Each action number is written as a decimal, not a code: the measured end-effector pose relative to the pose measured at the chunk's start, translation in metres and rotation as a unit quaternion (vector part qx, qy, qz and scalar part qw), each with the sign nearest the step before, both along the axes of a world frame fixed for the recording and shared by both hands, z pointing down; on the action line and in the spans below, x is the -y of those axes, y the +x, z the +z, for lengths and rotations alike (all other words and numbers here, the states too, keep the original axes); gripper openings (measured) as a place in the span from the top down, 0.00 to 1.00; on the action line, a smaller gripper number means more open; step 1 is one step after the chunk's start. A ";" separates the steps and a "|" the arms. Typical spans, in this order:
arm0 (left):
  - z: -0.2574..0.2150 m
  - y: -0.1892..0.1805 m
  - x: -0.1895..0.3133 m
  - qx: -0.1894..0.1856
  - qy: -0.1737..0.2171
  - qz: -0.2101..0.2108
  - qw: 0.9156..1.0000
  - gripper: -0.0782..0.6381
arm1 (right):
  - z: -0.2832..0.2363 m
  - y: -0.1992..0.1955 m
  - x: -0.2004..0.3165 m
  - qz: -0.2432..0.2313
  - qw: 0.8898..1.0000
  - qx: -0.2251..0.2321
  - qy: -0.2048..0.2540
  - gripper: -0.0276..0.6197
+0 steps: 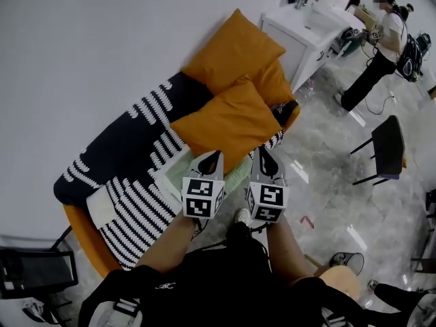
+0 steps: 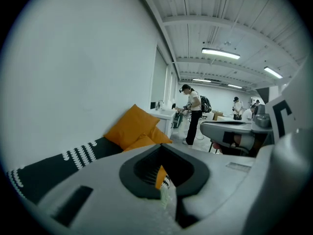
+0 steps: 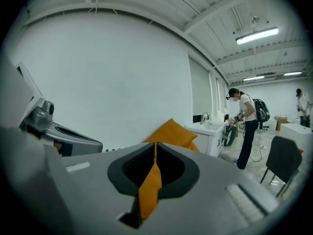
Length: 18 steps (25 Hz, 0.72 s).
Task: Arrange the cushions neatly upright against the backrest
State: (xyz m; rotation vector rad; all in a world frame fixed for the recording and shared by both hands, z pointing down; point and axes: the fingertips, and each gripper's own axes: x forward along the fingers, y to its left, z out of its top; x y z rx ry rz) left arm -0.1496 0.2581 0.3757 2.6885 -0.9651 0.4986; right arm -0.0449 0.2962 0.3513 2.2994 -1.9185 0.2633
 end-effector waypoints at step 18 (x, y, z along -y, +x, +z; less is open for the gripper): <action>0.045 0.076 0.099 -0.002 -0.086 -0.117 0.989 0.88 | 0.053 0.110 0.132 -0.109 0.990 0.031 -0.082 0.82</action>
